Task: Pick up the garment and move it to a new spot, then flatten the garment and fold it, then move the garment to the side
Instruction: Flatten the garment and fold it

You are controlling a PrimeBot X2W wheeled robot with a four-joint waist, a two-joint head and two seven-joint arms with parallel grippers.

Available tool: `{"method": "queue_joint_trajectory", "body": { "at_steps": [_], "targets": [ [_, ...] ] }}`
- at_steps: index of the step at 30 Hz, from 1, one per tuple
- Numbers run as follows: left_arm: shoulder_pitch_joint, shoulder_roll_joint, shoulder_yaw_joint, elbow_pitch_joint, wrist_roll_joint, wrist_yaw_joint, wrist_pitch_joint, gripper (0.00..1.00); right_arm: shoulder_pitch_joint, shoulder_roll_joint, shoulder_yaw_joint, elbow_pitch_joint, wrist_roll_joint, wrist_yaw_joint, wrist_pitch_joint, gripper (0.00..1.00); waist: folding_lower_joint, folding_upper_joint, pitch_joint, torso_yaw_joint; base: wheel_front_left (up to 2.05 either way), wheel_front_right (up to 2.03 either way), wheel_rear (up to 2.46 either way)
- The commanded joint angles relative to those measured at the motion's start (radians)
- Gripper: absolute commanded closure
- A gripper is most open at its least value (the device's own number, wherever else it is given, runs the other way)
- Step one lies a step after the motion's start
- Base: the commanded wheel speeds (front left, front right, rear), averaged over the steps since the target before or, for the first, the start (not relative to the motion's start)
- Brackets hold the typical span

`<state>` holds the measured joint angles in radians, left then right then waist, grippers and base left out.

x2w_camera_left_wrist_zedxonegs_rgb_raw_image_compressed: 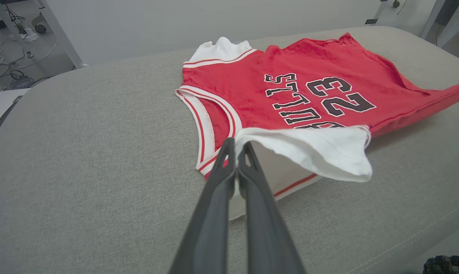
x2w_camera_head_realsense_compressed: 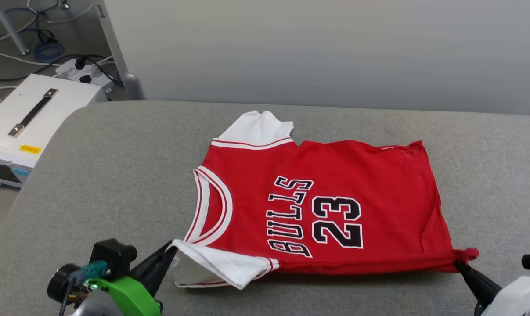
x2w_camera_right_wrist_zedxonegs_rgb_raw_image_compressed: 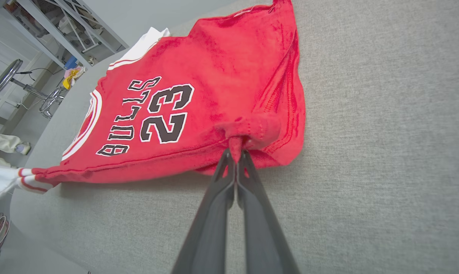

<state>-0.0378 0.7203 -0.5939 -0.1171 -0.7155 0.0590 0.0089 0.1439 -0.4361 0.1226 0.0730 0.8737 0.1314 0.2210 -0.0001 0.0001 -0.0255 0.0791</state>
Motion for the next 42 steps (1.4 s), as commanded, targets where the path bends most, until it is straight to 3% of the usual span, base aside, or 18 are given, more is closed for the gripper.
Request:
{"method": "queue_joint_trajectory", "body": {
  "at_steps": [1,9,22,23,24,34,42],
  "targets": [
    [-0.048,-0.007,-0.004,0.013,0.016,-0.011,0.014,1.00,-0.042,0.016,-0.015,-0.015,-0.020,-0.001,0.024,1.00,0.0001,-0.0001,0.045,-0.018,0.00,0.00,0.00],
    [-0.217,-0.039,-0.008,0.129,0.036,-0.060,0.051,1.00,-0.176,0.069,-0.045,-0.005,-0.093,-0.001,0.141,1.00,0.0001,-0.0001,0.141,-0.044,0.00,0.00,0.00],
    [-0.429,-0.118,-0.057,0.397,0.056,-0.142,0.092,1.00,-0.345,0.088,-0.011,0.143,-0.167,-0.001,0.177,1.00,0.0001,-0.0001,0.223,-0.063,0.00,0.00,0.00],
    [-0.456,-0.142,-0.064,0.458,0.067,-0.144,0.074,0.00,-0.368,0.096,0.001,0.176,-0.164,-0.001,0.172,0.51,0.0001,-0.0001,0.227,-0.066,0.00,0.00,0.00],
    [-0.463,-0.154,-0.064,0.483,0.065,-0.142,0.067,0.00,-0.375,0.099,0.003,0.186,-0.161,-0.001,0.165,0.00,0.0001,-0.0001,0.227,-0.066,0.00,0.00,0.00],
    [-0.465,-0.243,-0.014,0.649,0.013,-0.119,-0.062,0.00,-0.357,0.064,0.051,0.215,-0.169,-0.001,0.063,0.00,0.0001,-0.0001,0.158,-0.048,0.00,0.00,0.00],
    [-0.340,-0.256,0.056,0.603,-0.068,-0.074,-0.152,0.00,-0.275,0.037,0.048,0.151,-0.256,-0.001,0.034,0.00,0.0001,-0.0001,0.079,-0.033,0.00,0.00,0.00]
  ]
}}
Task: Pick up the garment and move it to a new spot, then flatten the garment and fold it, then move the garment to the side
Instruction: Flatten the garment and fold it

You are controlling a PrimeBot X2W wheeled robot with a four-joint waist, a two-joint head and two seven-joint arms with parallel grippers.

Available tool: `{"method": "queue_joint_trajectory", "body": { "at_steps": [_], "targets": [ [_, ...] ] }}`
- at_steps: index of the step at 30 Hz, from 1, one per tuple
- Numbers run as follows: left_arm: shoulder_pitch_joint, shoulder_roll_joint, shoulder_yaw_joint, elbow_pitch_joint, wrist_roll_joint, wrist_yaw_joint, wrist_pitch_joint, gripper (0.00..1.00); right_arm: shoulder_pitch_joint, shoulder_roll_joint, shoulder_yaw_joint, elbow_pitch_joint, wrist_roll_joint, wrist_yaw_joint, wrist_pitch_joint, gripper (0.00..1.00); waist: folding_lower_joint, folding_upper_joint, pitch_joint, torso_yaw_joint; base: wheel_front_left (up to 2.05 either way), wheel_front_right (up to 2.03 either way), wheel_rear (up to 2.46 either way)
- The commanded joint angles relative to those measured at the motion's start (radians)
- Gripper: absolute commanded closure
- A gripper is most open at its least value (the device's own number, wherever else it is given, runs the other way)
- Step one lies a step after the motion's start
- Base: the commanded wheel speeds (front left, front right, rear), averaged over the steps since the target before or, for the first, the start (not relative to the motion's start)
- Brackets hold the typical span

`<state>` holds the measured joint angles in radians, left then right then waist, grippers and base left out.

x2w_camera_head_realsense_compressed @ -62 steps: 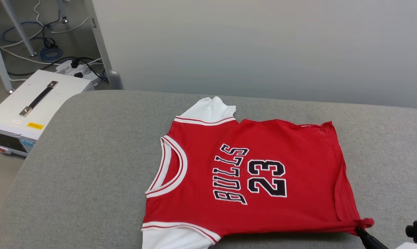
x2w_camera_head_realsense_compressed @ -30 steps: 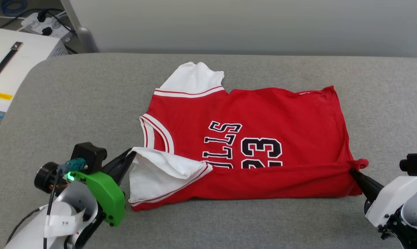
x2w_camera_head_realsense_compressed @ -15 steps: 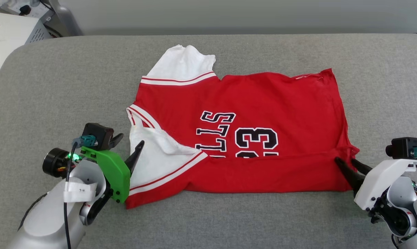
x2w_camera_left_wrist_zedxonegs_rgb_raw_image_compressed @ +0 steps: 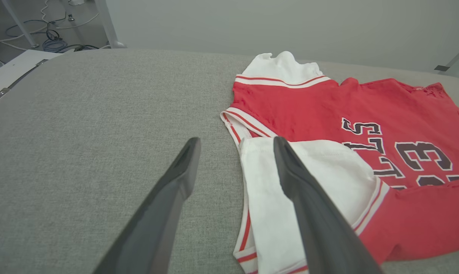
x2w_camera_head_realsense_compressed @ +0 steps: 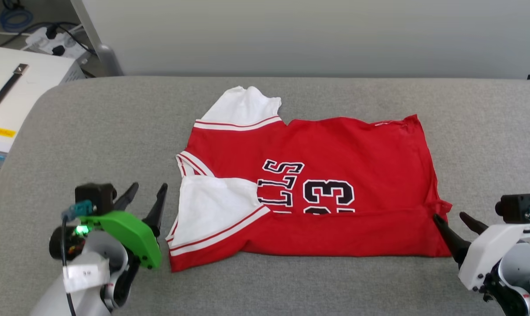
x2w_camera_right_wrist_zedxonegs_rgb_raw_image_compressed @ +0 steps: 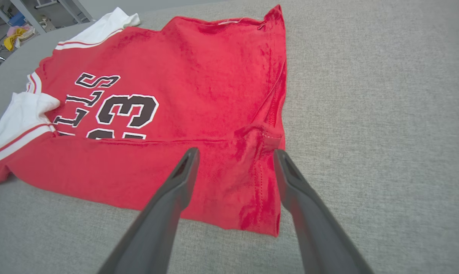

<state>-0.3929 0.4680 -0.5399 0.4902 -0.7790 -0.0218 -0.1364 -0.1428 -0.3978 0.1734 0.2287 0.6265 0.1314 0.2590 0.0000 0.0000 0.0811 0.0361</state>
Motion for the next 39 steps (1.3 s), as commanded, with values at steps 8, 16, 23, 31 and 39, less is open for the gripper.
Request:
{"method": "queue_joint_trajectory", "body": {
  "at_steps": [8,16,23,31,39],
  "targets": [
    [0.236,-0.003,0.013,-0.229,-0.079,0.150,0.074,0.00,0.146,0.051,-0.104,-0.138,-0.120,-0.001,0.118,0.00,0.0000,0.0000,-0.039,0.015,0.00,0.00,0.00],
    [0.277,0.032,-0.026,-0.312,-0.070,0.248,0.210,0.00,0.171,0.112,-0.161,-0.234,-0.183,-0.001,0.180,0.00,0.0000,0.0000,0.021,-0.005,0.00,0.00,0.00],
    [0.248,0.028,-0.026,-0.280,-0.060,0.291,0.238,0.00,0.163,0.127,-0.176,-0.271,-0.202,-0.001,0.202,0.00,0.0000,0.0000,0.072,-0.028,0.00,0.00,0.00],
    [0.209,0.005,-0.038,-0.207,-0.053,0.290,0.240,0.00,0.159,0.131,-0.181,-0.290,-0.207,-0.001,0.212,0.00,0.0000,0.0000,0.110,-0.037,0.00,0.00,0.00],
    [0.204,-0.010,-0.083,-0.147,-0.086,0.237,0.330,1.00,0.159,0.126,-0.193,-0.284,-0.212,-0.001,0.215,0.00,0.0000,0.0000,0.101,-0.026,0.00,0.00,0.00]
  ]
}}
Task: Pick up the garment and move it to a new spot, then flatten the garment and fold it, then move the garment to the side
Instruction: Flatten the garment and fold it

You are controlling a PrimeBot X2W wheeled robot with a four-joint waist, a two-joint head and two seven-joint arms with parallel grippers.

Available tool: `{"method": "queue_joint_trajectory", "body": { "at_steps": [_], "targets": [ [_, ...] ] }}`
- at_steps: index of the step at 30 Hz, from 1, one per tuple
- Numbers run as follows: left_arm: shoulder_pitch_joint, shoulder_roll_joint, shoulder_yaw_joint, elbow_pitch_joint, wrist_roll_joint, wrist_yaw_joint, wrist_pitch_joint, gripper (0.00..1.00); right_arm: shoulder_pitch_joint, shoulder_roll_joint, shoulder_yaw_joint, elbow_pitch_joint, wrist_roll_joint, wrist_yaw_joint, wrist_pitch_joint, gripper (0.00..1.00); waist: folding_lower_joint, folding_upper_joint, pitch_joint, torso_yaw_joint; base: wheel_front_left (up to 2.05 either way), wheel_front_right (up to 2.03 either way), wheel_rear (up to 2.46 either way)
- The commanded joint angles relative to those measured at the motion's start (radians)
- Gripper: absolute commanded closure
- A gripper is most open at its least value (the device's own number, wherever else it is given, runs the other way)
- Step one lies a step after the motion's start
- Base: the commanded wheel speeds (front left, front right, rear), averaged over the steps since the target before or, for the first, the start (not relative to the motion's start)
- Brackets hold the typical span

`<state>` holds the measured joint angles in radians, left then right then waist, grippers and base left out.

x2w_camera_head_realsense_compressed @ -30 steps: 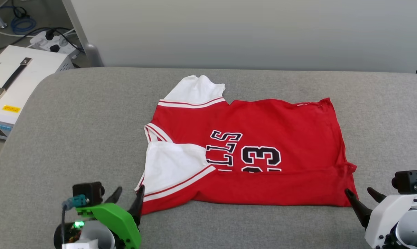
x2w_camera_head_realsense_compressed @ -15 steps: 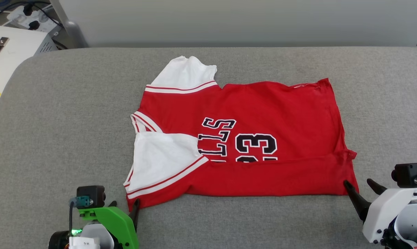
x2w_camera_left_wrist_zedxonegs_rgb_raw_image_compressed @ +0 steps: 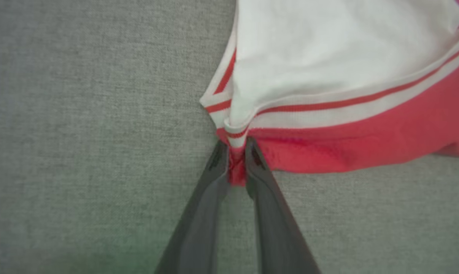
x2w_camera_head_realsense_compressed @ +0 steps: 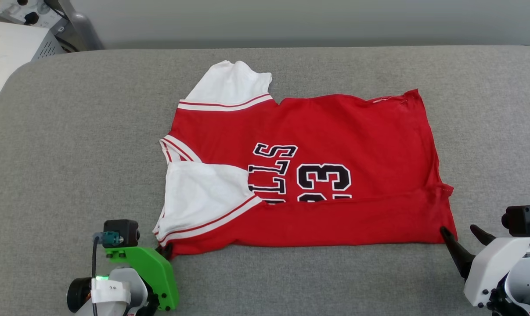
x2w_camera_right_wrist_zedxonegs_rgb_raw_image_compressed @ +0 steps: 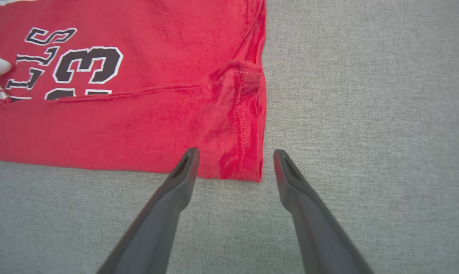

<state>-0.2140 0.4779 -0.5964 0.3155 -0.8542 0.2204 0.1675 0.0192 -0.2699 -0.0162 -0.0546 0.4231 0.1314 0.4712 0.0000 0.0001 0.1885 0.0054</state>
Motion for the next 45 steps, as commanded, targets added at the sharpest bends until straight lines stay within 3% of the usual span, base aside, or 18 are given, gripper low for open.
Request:
{"method": "queue_joint_trajectory", "body": {
  "at_steps": [1,8,17,27,28,29,45],
  "targets": [
    [0.026,-0.020,-0.023,0.029,-0.016,-0.010,0.020,1.00,-0.004,-0.003,-0.005,0.001,-0.009,-0.001,0.006,0.00,0.0000,-0.0001,-0.012,0.008,0.00,0.00,0.00],
    [0.035,-0.011,0.005,-0.051,-0.029,-0.026,-0.032,1.00,-0.013,-0.004,-0.027,0.034,-0.047,-0.001,0.035,0.00,0.0000,-0.0001,-0.051,0.045,0.00,0.00,0.00],
    [0.053,0.046,0.016,-0.265,-0.008,0.017,-0.018,1.00,-0.083,0.087,-0.132,0.161,-0.129,-0.001,0.093,0.00,0.0000,-0.0001,-0.042,0.095,0.00,0.00,0.00],
    [0.056,0.061,0.007,-0.356,0.006,0.045,0.004,1.00,-0.123,0.133,-0.169,0.259,-0.212,-0.001,0.141,0.00,0.0000,-0.0001,-0.006,0.120,0.00,0.00,0.00],
    [0.054,0.061,0.005,-0.358,0.006,0.044,0.005,1.00,-0.124,0.139,-0.170,0.285,-0.213,-0.001,0.155,0.71,0.0000,-0.0001,-0.001,0.123,0.00,0.00,0.00],
    [0.054,0.061,0.004,-0.355,0.006,0.044,0.007,1.00,-0.124,0.139,-0.170,0.292,-0.214,-0.001,0.158,1.00,0.0000,-0.0001,0.000,0.123,0.00,0.00,0.00],
    [0.120,0.087,-0.025,-0.285,-0.018,0.040,0.046,1.00,-0.070,0.086,-0.201,0.254,-0.170,-0.001,0.168,1.00,0.0000,-0.0001,-0.125,0.086,0.00,0.00,0.00]
  ]
}}
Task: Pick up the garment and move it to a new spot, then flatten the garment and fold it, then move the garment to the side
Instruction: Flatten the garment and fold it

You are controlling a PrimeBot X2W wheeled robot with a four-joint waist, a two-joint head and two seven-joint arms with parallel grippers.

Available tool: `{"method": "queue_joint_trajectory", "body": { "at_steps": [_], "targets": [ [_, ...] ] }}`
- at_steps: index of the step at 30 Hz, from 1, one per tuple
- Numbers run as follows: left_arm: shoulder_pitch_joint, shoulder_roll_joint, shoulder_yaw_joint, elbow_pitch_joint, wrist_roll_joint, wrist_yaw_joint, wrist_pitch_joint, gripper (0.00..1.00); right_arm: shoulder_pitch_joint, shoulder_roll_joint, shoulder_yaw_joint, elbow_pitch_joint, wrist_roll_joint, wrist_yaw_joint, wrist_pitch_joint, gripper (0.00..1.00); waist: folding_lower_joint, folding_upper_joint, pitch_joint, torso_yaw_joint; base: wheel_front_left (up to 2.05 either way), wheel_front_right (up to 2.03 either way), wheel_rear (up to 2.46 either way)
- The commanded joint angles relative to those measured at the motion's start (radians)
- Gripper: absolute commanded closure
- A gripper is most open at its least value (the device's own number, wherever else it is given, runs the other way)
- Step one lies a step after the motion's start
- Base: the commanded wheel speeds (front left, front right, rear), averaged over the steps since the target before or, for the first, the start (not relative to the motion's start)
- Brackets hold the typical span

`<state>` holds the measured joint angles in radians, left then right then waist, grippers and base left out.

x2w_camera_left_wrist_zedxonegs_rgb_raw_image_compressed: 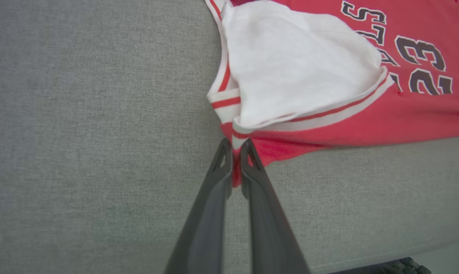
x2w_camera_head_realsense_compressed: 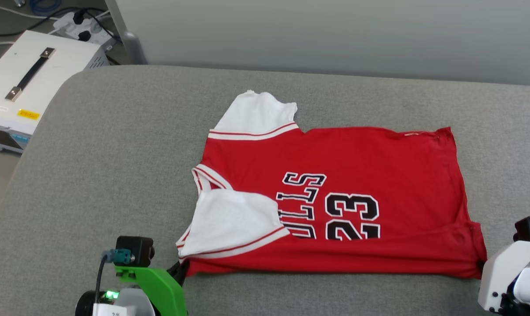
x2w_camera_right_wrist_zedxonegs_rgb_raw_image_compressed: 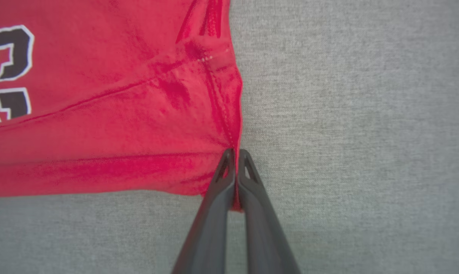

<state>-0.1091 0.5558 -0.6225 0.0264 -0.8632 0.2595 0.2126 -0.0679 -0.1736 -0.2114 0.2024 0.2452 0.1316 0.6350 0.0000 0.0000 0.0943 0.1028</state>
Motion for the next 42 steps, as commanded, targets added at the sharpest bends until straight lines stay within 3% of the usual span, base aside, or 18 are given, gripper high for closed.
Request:
{"method": "queue_joint_trajectory", "body": {
  "at_steps": [1,12,21,22,23,24,32,42],
  "targets": [
    [0.023,0.011,-0.001,0.007,-0.013,0.001,0.003,1.00,0.027,-0.015,-0.005,-0.012,0.013,-0.001,0.009,1.00,0.0000,0.0000,-0.040,-0.013,0.00,0.00,0.00],
    [0.120,0.032,-0.028,0.014,-0.049,0.012,0.044,1.00,0.188,-0.011,-0.041,-0.164,0.055,-0.001,0.114,1.00,0.0000,0.0000,-0.084,-0.024,0.00,0.00,0.00],
    [0.106,0.010,-0.056,0.058,-0.047,-0.005,0.059,1.00,0.208,0.010,-0.034,-0.154,0.050,-0.001,0.113,1.00,0.0000,0.0000,-0.063,-0.028,0.00,0.00,0.00],
    [0.102,0.007,-0.056,0.064,-0.044,-0.004,0.057,0.31,0.204,0.011,-0.033,-0.148,0.051,-0.001,0.110,1.00,0.0000,0.0000,-0.062,-0.028,0.00,0.00,0.00],
    [0.099,0.003,-0.055,0.072,-0.041,0.001,0.051,0.00,0.199,0.011,-0.030,-0.142,0.053,-0.001,0.102,0.56,0.0000,0.0000,-0.061,-0.027,0.00,0.00,0.00],
    [0.092,-0.006,-0.053,0.086,-0.036,0.002,0.035,0.00,0.189,0.009,-0.026,-0.129,0.056,-0.001,0.081,0.00,0.0000,0.0000,-0.062,-0.026,0.00,0.00,0.00],
    [0.048,-0.019,-0.016,0.087,0.000,-0.007,-0.079,0.00,0.155,-0.022,-0.006,-0.144,0.079,-0.001,-0.008,0.00,0.0000,0.0000,-0.096,-0.025,0.00,0.00,0.00],
    [0.001,-0.059,0.065,0.023,0.080,-0.055,-0.404,0.00,0.121,-0.080,0.089,-0.266,0.108,-0.001,-0.335,0.00,0.0000,0.0000,-0.120,-0.032,0.00,0.00,0.00]
  ]
}}
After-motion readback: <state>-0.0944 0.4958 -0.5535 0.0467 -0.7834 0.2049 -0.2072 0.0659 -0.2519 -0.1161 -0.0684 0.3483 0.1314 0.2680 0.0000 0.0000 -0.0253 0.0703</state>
